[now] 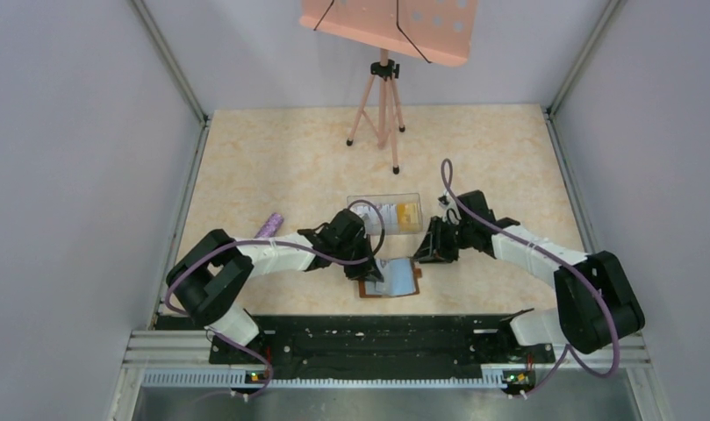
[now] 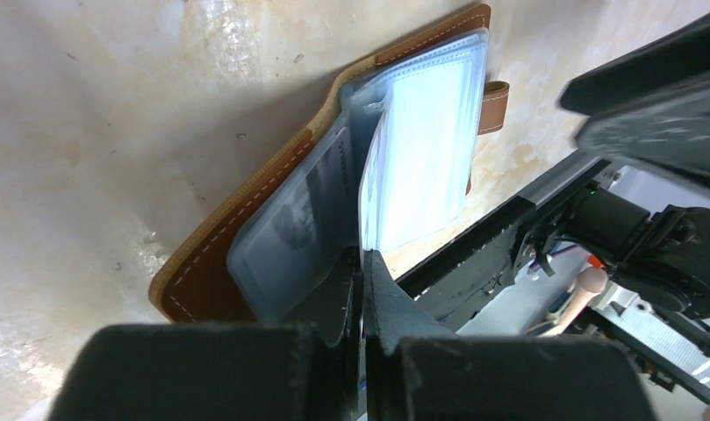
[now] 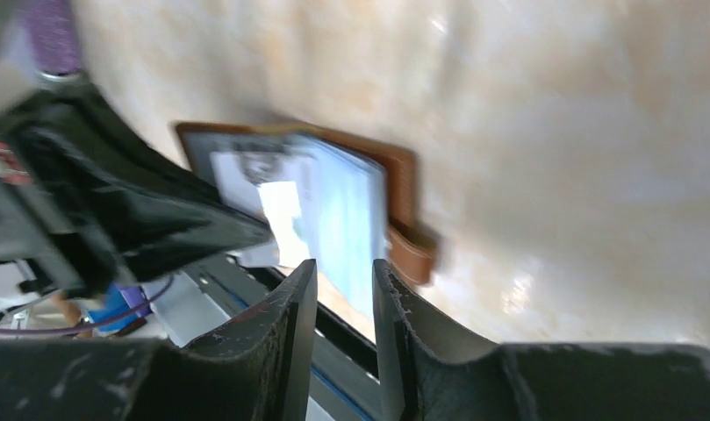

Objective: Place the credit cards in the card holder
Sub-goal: Insert the credit card into the card holder.

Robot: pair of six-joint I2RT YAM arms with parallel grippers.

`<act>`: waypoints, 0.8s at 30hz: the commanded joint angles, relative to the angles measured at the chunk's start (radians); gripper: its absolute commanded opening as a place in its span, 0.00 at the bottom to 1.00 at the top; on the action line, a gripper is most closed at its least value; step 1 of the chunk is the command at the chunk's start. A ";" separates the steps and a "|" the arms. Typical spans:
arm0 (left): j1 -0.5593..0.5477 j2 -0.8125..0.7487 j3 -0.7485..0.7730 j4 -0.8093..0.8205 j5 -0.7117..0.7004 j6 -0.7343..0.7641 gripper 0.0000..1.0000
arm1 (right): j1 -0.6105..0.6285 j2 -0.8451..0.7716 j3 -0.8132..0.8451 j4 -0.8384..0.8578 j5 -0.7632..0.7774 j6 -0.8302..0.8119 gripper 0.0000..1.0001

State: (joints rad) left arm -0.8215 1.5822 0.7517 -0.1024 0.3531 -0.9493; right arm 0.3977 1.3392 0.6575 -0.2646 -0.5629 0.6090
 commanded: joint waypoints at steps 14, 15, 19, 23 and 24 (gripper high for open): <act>0.010 0.116 -0.110 0.233 -0.002 -0.141 0.00 | -0.045 0.106 -0.222 0.191 -0.112 0.046 0.23; 0.010 0.125 -0.104 0.233 -0.002 -0.141 0.00 | -0.044 0.105 -0.221 0.191 -0.112 0.051 0.20; 0.011 0.143 -0.074 0.214 0.005 -0.134 0.00 | -0.044 0.097 -0.226 0.192 -0.114 0.061 0.12; 0.009 0.148 -0.029 0.128 0.015 -0.093 0.00 | -0.044 0.096 -0.229 0.192 -0.115 0.063 0.10; 0.008 0.139 -0.013 0.078 0.002 -0.065 0.10 | -0.043 0.098 -0.228 0.192 -0.114 0.064 0.11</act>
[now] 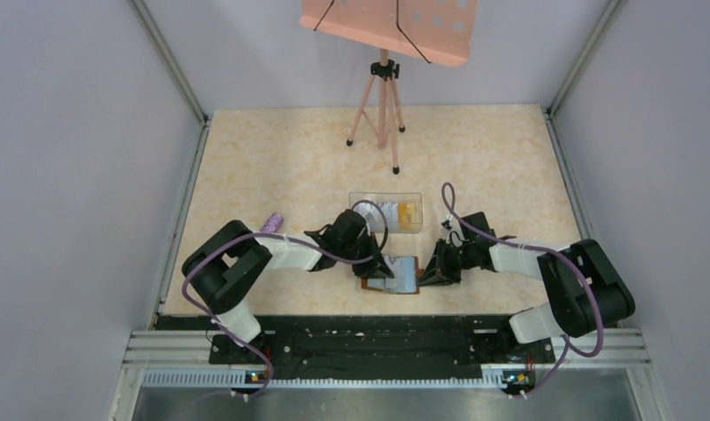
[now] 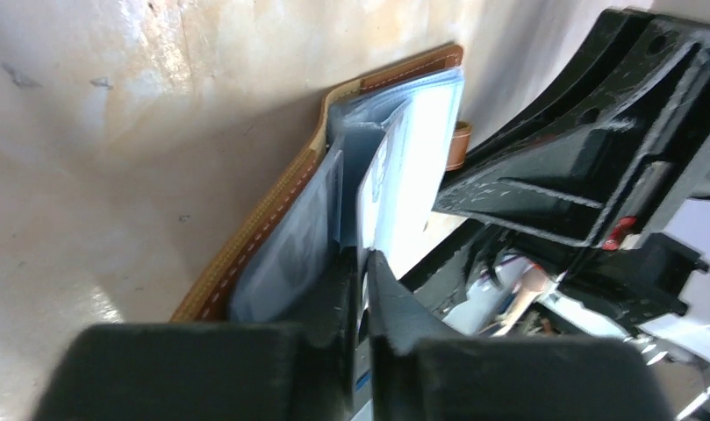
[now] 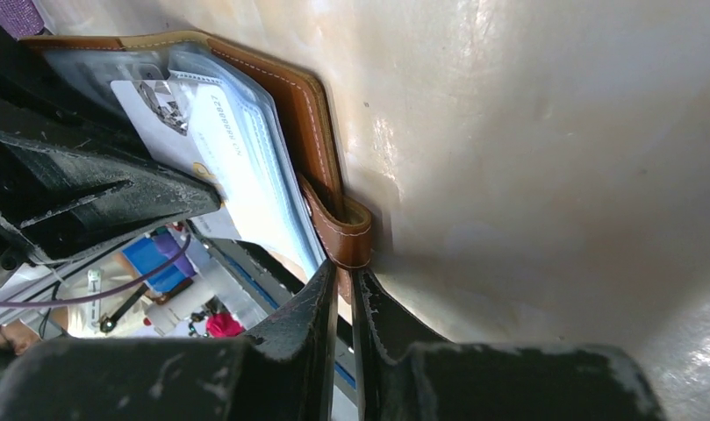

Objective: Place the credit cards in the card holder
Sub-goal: Insert the credit card into the card holder.

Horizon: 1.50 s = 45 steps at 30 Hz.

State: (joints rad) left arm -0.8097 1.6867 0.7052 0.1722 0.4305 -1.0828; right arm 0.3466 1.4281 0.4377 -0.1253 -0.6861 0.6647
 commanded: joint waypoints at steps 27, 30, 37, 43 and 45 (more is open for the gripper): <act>-0.074 0.036 0.437 -0.874 -0.346 0.364 0.52 | 0.009 0.059 0.041 0.052 -0.017 -0.002 0.11; -0.087 0.041 0.466 -0.926 -0.390 0.372 0.51 | 0.009 0.075 0.050 0.053 -0.025 -0.006 0.11; -0.097 0.034 0.446 -0.957 -0.463 0.367 0.61 | 0.010 0.094 0.074 0.044 -0.029 -0.010 0.11; -0.097 0.029 0.431 -0.975 -0.502 0.376 0.69 | 0.023 0.100 0.093 0.038 -0.023 -0.007 0.11; -0.097 0.029 0.434 -0.985 -0.510 0.384 0.69 | 0.030 0.103 0.101 0.038 -0.021 0.001 0.11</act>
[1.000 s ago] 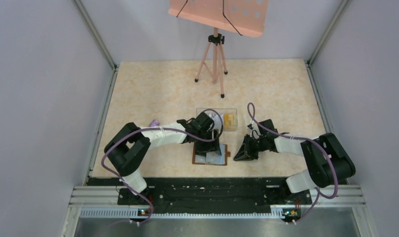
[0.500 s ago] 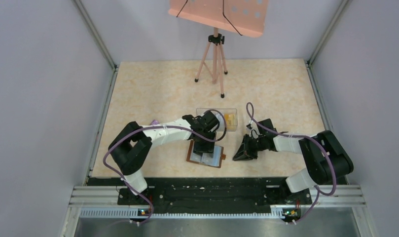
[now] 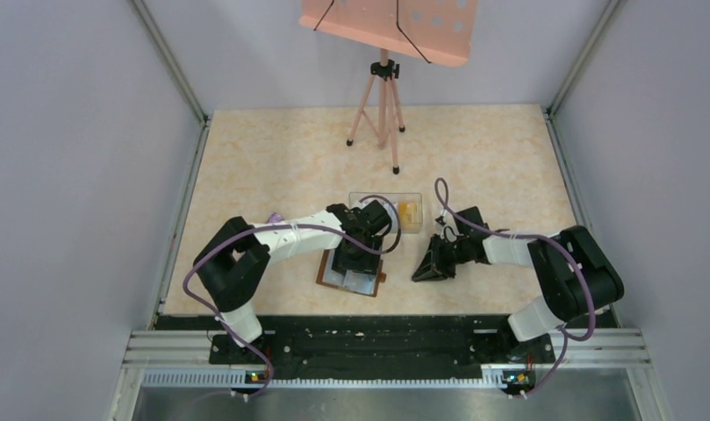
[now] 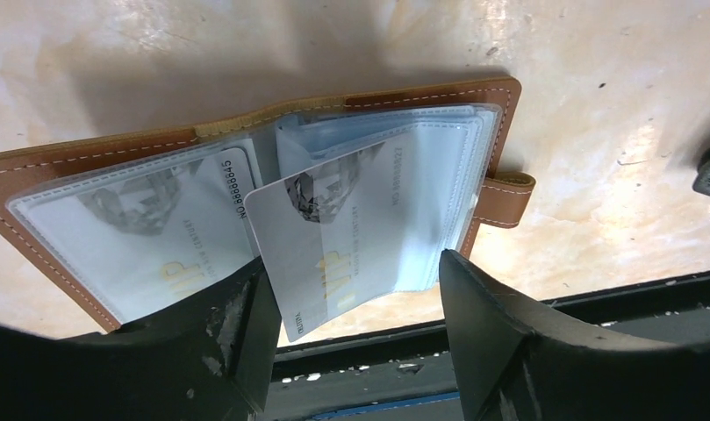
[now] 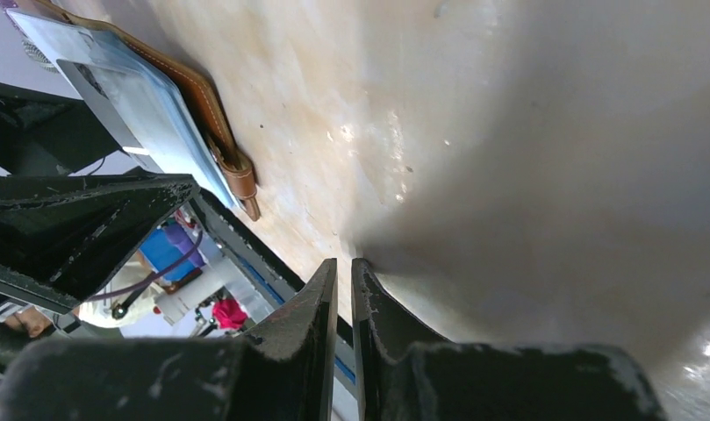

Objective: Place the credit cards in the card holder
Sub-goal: Insert the credit card into the card holder.

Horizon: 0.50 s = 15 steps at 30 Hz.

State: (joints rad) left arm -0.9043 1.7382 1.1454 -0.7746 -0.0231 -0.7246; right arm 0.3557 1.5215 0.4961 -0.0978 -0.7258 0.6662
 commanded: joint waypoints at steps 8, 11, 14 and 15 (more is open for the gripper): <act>-0.003 -0.074 0.009 -0.016 -0.046 0.085 0.71 | 0.071 0.018 0.106 0.017 0.024 0.020 0.11; 0.000 -0.086 -0.019 0.046 0.008 0.086 0.67 | 0.101 0.024 0.136 0.053 0.002 0.034 0.11; 0.006 -0.085 -0.053 0.122 0.089 0.068 0.62 | 0.138 0.045 0.172 0.082 -0.017 0.042 0.09; 0.008 -0.083 -0.063 0.144 0.106 0.060 0.62 | 0.148 0.057 0.184 0.089 -0.024 0.043 0.08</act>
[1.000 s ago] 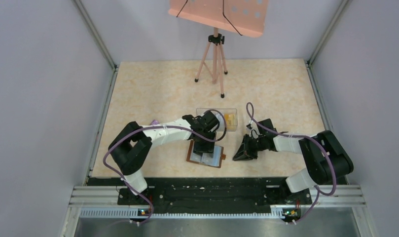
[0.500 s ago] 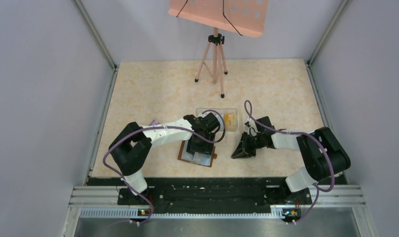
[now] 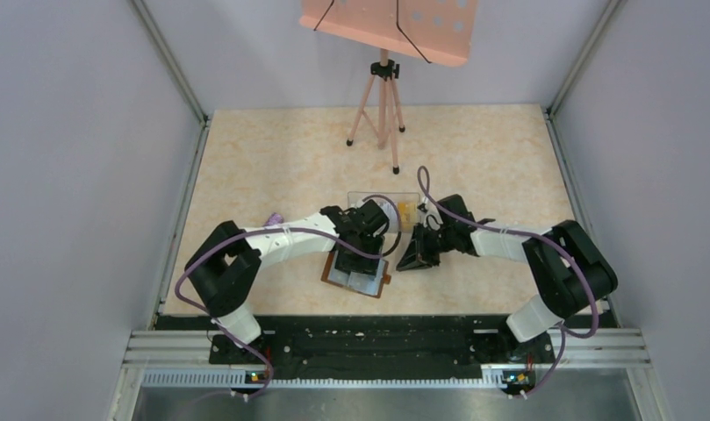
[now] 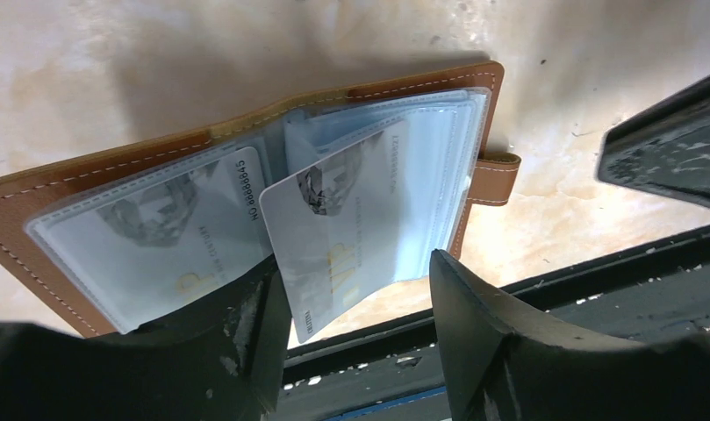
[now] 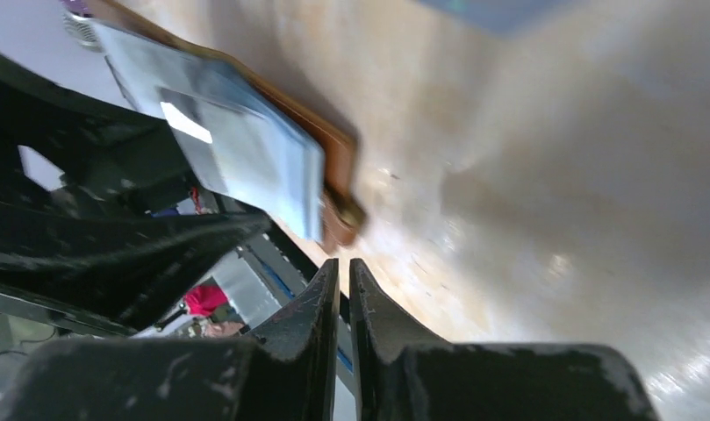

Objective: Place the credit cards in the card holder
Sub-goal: Insert the credit card into the card holder.

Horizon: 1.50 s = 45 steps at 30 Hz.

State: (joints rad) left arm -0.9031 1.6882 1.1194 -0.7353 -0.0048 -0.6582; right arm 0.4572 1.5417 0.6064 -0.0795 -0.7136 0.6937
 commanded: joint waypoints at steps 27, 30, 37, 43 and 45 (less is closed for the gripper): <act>0.024 -0.023 0.010 0.064 0.107 0.022 0.69 | 0.184 0.268 0.146 0.085 0.046 0.027 0.00; 0.023 -0.028 0.038 0.008 0.063 0.042 0.71 | 0.184 0.284 0.152 0.044 0.065 0.015 0.00; 0.023 -0.052 0.033 -0.028 0.032 0.055 0.72 | 0.184 0.296 0.159 0.031 0.068 0.008 0.00; 0.026 -0.038 -0.023 0.023 0.056 0.052 0.67 | 0.184 0.258 0.163 0.070 0.016 0.023 0.02; 0.029 -0.034 -0.042 0.066 0.091 0.047 0.64 | 0.185 0.225 0.172 0.072 0.004 0.027 0.05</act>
State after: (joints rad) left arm -0.8787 1.6836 1.1152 -0.7250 0.0509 -0.6174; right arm 0.6285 1.7958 0.7681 0.0242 -0.7540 0.7517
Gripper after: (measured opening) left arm 0.667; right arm 0.028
